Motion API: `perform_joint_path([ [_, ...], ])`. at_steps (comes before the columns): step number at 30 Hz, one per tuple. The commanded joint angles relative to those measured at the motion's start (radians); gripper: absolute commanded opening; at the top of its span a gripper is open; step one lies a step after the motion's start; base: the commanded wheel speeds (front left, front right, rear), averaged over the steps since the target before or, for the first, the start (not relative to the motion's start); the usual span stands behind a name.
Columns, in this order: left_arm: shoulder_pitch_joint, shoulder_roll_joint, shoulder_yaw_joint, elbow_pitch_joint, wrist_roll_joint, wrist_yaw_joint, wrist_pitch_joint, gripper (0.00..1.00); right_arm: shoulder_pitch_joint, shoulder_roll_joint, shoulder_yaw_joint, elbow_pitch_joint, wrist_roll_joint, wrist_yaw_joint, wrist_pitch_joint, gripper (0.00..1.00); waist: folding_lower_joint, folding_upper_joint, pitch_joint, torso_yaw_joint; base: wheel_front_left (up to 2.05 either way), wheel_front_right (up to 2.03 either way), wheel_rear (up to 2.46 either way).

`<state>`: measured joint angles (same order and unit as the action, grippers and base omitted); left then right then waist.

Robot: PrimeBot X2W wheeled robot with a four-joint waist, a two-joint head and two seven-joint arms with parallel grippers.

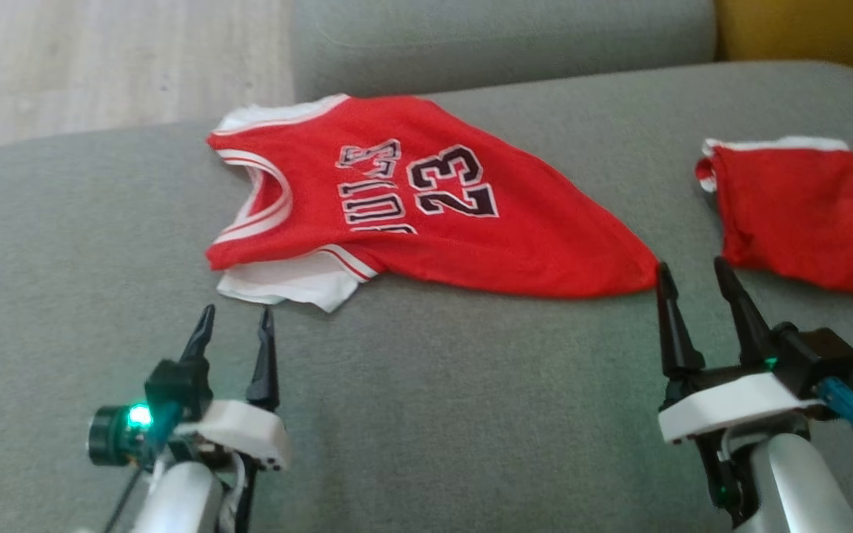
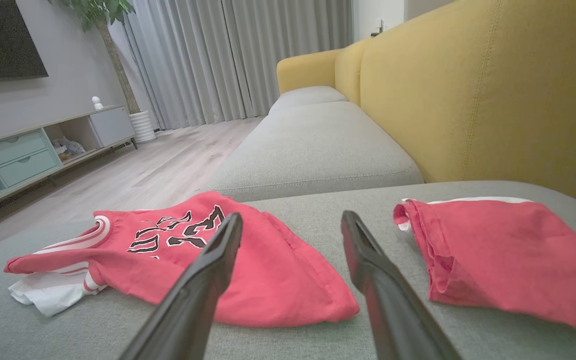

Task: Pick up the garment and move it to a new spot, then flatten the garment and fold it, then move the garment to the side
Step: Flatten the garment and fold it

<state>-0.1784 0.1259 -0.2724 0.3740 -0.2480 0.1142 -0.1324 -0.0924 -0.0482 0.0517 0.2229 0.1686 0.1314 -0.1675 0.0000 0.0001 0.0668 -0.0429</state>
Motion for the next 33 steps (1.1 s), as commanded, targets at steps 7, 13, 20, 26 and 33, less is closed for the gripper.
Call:
perform_joint_path([
  [7, -0.180, 0.061, 0.089, 0.130, -0.021, 0.041, 0.114, 1.00, -0.050, -0.002, 0.041, -0.097, 0.013, -0.001, 0.002, 1.00, 0.0000, -0.0001, 0.094, -0.084, 0.00, 0.00, 0.00],
  [13, -0.250, 0.082, 0.106, 0.229, -0.032, 0.044, 0.116, 1.00, -0.061, -0.002, 0.025, -0.094, 0.024, -0.001, 0.001, 1.00, 0.0000, -0.0001, 0.138, -0.111, 0.00, 0.00, 0.00],
  [20, -0.315, 0.106, 0.100, 0.348, -0.027, 0.047, 0.154, 1.00, -0.075, -0.002, 0.029, -0.089, 0.036, -0.001, -0.013, 1.00, 0.0000, -0.0001, 0.162, -0.119, 0.00, 0.00, 0.00],
  [26, -0.334, 0.097, 0.111, 0.441, -0.060, 0.029, 0.136, 0.00, -0.082, -0.002, 0.024, -0.065, 0.028, -0.001, -0.011, 1.00, 0.0000, -0.0001, 0.156, -0.110, 0.00, 0.00, 0.00],
  [33, -0.319, 0.091, 0.127, 0.452, -0.085, 0.014, 0.019, 0.00, -0.075, -0.002, 0.006, -0.047, 0.021, -0.001, -0.010, 1.00, 0.0000, -0.0001, 0.118, -0.080, 0.00, 0.00, 0.00],
])
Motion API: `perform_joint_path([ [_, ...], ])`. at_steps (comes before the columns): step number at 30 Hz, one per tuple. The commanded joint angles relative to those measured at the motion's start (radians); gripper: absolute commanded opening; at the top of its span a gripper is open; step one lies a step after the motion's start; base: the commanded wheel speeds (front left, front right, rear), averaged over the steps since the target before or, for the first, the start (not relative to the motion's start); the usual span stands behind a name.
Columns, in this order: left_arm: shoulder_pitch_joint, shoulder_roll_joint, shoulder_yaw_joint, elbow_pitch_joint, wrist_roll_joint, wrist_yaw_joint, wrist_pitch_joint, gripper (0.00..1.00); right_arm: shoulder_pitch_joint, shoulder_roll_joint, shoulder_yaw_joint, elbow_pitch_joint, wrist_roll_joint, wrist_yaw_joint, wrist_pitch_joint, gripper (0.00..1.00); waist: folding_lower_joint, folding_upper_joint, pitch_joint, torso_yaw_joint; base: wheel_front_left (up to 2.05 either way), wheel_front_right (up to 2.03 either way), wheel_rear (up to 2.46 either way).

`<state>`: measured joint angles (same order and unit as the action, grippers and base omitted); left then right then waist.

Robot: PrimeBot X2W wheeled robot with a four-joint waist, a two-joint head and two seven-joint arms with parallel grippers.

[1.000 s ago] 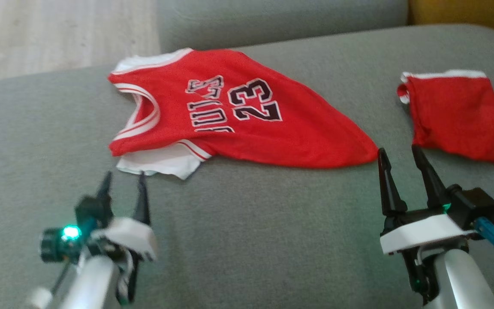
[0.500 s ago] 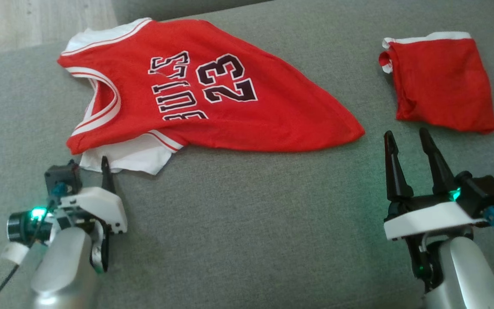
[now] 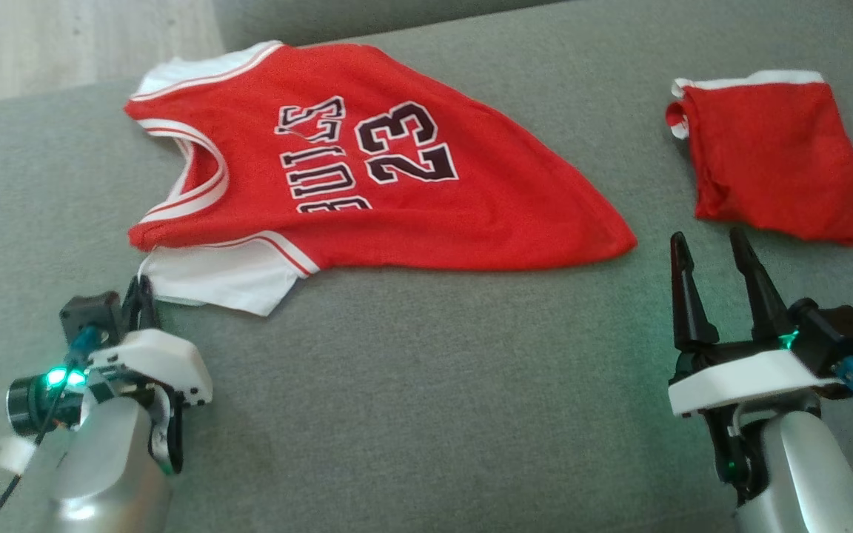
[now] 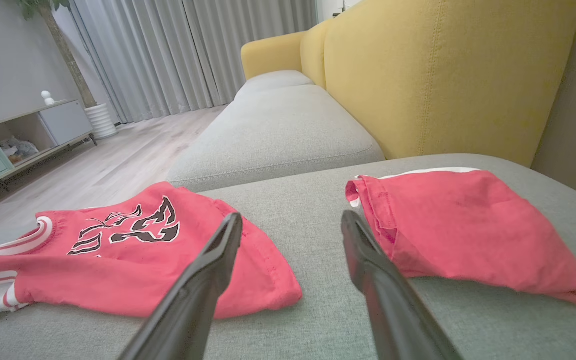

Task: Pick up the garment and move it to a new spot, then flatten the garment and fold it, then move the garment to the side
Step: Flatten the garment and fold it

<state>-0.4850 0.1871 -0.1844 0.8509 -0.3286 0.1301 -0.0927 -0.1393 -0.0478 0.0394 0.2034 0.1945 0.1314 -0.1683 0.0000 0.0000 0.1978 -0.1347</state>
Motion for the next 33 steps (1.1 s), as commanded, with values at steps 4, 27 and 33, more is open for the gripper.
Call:
perform_joint_path([
  [4, 0.015, 0.015, 0.040, -0.078, -0.011, -0.009, -0.099, 0.00, -0.016, -0.002, 0.007, -0.018, -0.005, -0.001, -0.002, 1.00, 0.0000, 0.0000, -0.047, 0.047, 0.00, 0.00, 0.00],
  [27, 0.234, 0.014, -0.037, -0.602, 0.073, 0.012, -0.134, 0.00, -0.022, -0.002, -0.045, 0.240, 0.106, -0.001, 0.161, 1.00, 0.0000, 0.0000, -0.094, 0.206, 0.00, 0.00, 0.00],
  [33, 0.241, 0.011, -0.065, -0.649, 0.086, 0.016, -0.115, 0.00, -0.099, -0.002, -0.035, 0.387, 0.198, -0.001, 0.139, 1.00, 0.0000, 0.0000, -0.079, 0.228, 0.00, 0.00, 0.00],
])
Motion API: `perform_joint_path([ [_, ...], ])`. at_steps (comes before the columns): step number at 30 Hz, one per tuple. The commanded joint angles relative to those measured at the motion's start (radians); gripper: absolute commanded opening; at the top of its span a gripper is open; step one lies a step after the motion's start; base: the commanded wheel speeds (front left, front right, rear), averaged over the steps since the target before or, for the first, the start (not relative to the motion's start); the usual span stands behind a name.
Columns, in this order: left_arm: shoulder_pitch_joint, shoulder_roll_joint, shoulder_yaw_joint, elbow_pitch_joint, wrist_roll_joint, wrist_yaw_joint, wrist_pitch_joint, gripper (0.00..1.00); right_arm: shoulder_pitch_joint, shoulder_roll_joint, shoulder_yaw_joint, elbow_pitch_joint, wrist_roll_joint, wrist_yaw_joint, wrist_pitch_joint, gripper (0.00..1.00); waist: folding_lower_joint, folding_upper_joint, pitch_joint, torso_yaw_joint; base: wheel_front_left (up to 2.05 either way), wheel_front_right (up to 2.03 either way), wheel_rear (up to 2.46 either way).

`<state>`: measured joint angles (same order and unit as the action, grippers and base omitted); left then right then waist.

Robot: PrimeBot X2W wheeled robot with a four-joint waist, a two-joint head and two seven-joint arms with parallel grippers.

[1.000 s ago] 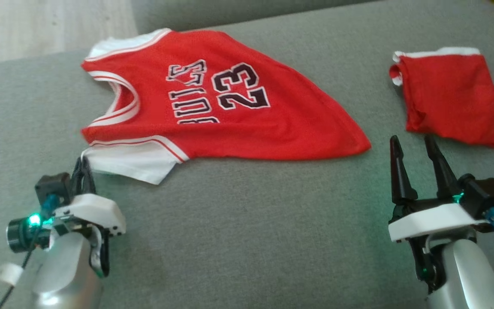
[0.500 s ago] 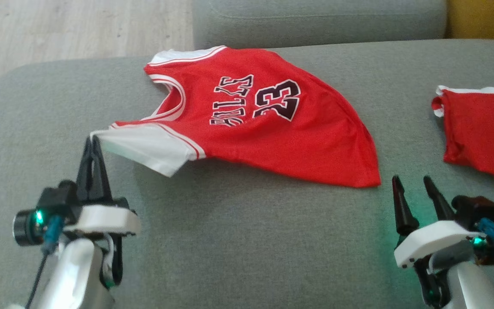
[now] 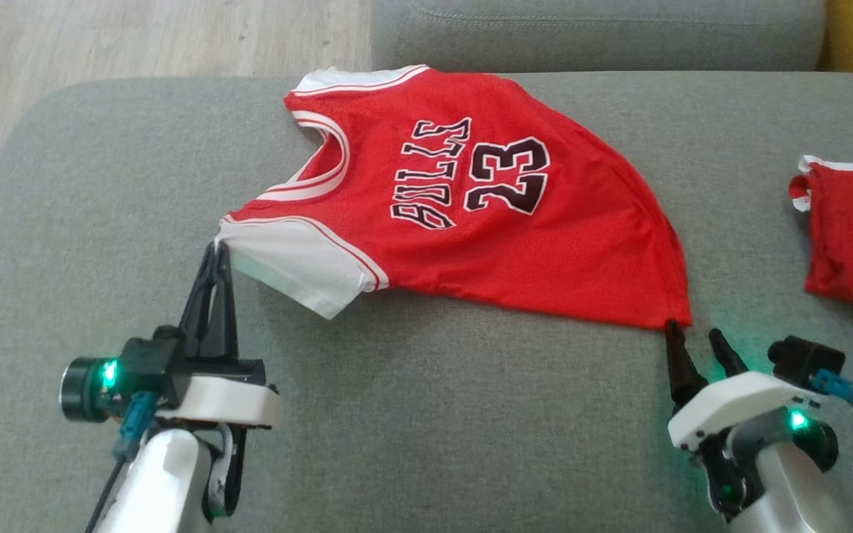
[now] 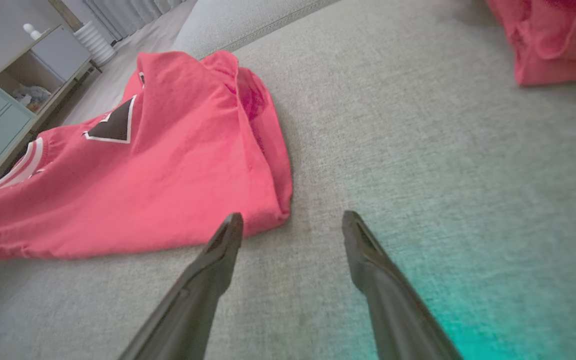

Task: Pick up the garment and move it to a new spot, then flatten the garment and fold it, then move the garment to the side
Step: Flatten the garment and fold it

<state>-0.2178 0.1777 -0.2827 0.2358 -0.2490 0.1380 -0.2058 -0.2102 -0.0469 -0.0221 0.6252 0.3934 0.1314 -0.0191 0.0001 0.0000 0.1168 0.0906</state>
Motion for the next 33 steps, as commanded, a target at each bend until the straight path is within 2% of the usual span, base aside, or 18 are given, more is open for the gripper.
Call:
perform_joint_path([
  [1, -0.026, 0.020, 0.029, -0.039, 0.008, 0.008, 0.001, 0.00, -0.042, -0.003, 0.030, -0.010, 0.011, -0.001, -0.016, 1.00, -0.0001, 0.0000, 0.005, 0.005, 0.00, 0.00, 0.00],
  [5, -0.028, 0.021, 0.014, -0.051, 0.013, 0.005, 0.012, 0.00, -0.091, -0.003, 0.051, 0.081, 0.054, -0.001, -0.042, 1.00, -0.0001, 0.0000, 0.016, 0.015, 0.00, 0.00, 0.00],
  [10, -0.030, 0.025, 0.007, -0.058, 0.012, 0.006, 0.017, 0.00, -0.141, -0.003, 0.071, 0.182, 0.051, -0.001, -0.076, 1.00, -0.0001, 0.0000, 0.025, 0.021, 0.00, 0.00, 0.00],
  [11, -0.033, 0.026, 0.006, -0.058, 0.011, 0.005, 0.018, 0.00, -0.156, -0.003, 0.101, 0.208, 0.072, -0.001, -0.076, 0.45, -0.0001, 0.0000, 0.026, 0.021, 0.00, 0.00, 0.00],
  [12, -0.034, 0.027, 0.005, -0.057, 0.009, 0.005, 0.020, 0.00, -0.161, -0.003, 0.118, 0.218, 0.085, -0.001, -0.074, 0.10, -0.0001, 0.0000, 0.025, 0.020, 0.00, 0.00, 0.00],
  [13, -0.036, 0.028, 0.006, -0.056, 0.008, 0.005, 0.021, 0.00, -0.165, -0.003, 0.132, 0.226, 0.093, -0.001, -0.076, 0.00, -0.0001, 0.0000, 0.024, 0.018, 0.00, 0.00, 0.00],
  [17, -0.035, 0.030, 0.012, -0.052, -0.006, 0.005, 0.022, 0.00, -0.183, -0.003, 0.174, 0.232, 0.116, -0.001, -0.112, 0.00, -0.0001, 0.0000, 0.010, 0.002, 0.00, 0.00, 0.00],
  [23, -0.039, 0.029, 0.036, -0.061, -0.053, -0.012, 0.019, 0.00, -0.198, -0.003, 0.229, 0.164, 0.160, -0.001, -0.160, 0.00, -0.0001, 0.0000, -0.025, -0.019, 0.00, 0.00, 0.00],
  [28, -0.088, 0.029, 0.081, -0.108, -0.113, -0.022, 0.025, 0.00, -0.223, -0.013, 0.245, 0.003, 0.176, -0.001, -0.164, 0.00, -0.0001, 0.0000, -0.079, -0.036, 0.00, 0.00, 0.00],
  [33, -0.203, 0.044, 0.103, -0.165, -0.121, -0.020, 0.055, 0.00, -0.260, -0.083, 0.219, -0.172, 0.165, -0.001, -0.142, 0.00, -0.0001, 0.0000, -0.121, -0.041, 0.00, 0.00, 0.00],
])
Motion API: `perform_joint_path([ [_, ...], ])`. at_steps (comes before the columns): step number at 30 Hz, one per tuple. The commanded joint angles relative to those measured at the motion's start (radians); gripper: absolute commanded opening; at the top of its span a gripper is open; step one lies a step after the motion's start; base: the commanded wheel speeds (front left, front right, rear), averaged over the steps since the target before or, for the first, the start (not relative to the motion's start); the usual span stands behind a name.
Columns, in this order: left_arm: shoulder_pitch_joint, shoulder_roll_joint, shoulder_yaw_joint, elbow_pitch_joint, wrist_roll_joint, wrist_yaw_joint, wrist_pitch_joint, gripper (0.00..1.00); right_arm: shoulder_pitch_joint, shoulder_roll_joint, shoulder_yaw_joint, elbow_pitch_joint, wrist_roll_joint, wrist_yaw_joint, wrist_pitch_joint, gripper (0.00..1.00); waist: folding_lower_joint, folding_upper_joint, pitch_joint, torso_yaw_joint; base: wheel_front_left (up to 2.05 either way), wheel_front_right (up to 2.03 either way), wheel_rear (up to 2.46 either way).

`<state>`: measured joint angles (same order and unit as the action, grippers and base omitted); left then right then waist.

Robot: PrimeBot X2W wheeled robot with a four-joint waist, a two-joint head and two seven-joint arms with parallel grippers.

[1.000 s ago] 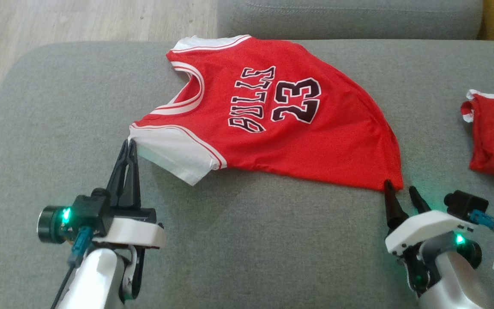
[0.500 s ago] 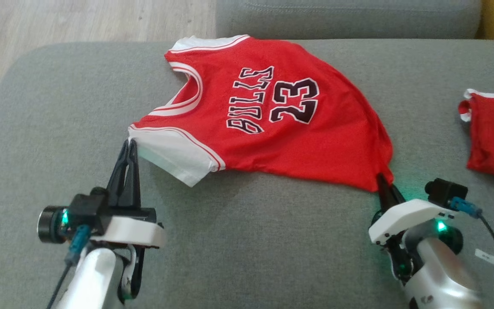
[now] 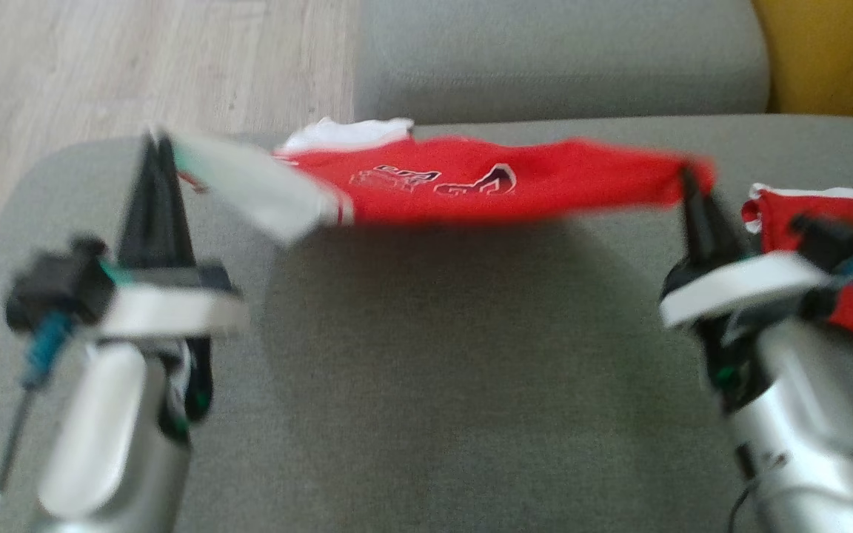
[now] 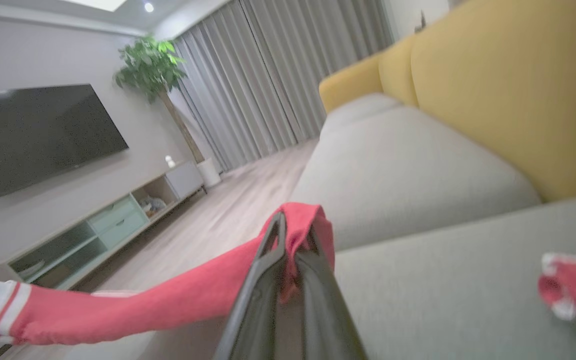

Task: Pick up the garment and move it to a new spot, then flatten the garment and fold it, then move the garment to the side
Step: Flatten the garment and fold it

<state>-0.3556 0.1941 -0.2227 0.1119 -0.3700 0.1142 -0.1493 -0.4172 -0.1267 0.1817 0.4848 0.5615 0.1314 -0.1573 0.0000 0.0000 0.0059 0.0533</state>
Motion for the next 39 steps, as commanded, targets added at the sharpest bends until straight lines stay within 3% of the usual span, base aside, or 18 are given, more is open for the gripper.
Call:
perform_joint_path([
  [1, -0.093, 0.028, 0.051, -0.052, -0.007, 0.003, 0.004, 0.00, -0.062, -0.013, 0.008, -0.064, -0.005, -0.001, 0.008, 0.00, 0.0000, 0.0000, -0.019, -0.006, 0.00, 0.00, 0.00],
  [8, -0.258, 0.026, 0.112, -0.163, -0.039, 0.036, 0.022, 0.00, -0.123, -0.073, -0.035, -0.302, -0.056, -0.001, 0.098, 0.00, 0.0000, 0.0000, -0.057, -0.034, 0.00, 0.00, 0.00],
  [14, -0.294, 0.052, 0.104, -0.346, -0.024, 0.061, 0.113, 0.00, -0.129, -0.106, -0.073, -0.515, -0.140, -0.001, 0.224, 0.00, 0.0000, 0.0000, -0.057, -0.066, 0.00, 0.00, 0.00],
  [18, -0.301, 0.085, 0.101, -0.445, -0.018, 0.070, 0.199, 0.00, -0.092, -0.102, -0.103, -0.654, -0.159, -0.001, 0.335, 0.00, 0.0000, 0.0000, -0.023, -0.075, 0.00, 0.00, 0.00],
  [22, -0.362, 0.128, 0.107, -0.425, -0.022, 0.050, 0.261, 0.00, -0.116, -0.105, -0.131, -0.711, -0.179, -0.001, 0.421, 0.00, 0.0000, 0.0000, 0.067, -0.079, 0.00, 0.00, 0.00],
  [26, -0.510, 0.159, 0.102, -0.247, -0.035, -0.006, 0.268, 0.00, -0.258, -0.110, -0.136, -0.593, -0.153, -0.001, 0.456, 0.00, 0.0000, 0.0000, 0.175, -0.081, 0.00, 0.00, 0.00],
  [30, -0.712, 0.178, 0.081, 0.022, -0.010, -0.048, 0.250, 0.00, -0.490, -0.142, -0.098, -0.340, -0.177, -0.001, 0.443, 0.00, 0.0000, 0.0000, 0.278, -0.077, 0.00, 0.00, 0.00],
  [32, -0.816, 0.187, 0.070, 0.144, 0.019, -0.060, 0.215, 0.00, -0.618, -0.141, -0.089, -0.200, -0.190, -0.001, 0.390, 0.00, 0.0000, 0.0000, 0.308, -0.074, 0.00, 0.00, 0.00],
  [33, -0.816, 0.187, 0.070, 0.144, 0.019, -0.060, 0.215, 0.00, -0.618, -0.141, -0.089, -0.200, -0.190, -0.001, 0.390, 0.00, 0.0000, 0.0000, 0.308, -0.074, 0.00, 0.00, 0.00],
  [39, -1.063, 0.187, 0.065, 0.417, 0.055, -0.080, 0.079, 0.00, -0.893, -0.106, -0.084, 0.127, -0.257, -0.001, 0.163, 0.00, 0.0000, 0.0000, 0.354, -0.063, 0.00, 0.00, 0.00],
])
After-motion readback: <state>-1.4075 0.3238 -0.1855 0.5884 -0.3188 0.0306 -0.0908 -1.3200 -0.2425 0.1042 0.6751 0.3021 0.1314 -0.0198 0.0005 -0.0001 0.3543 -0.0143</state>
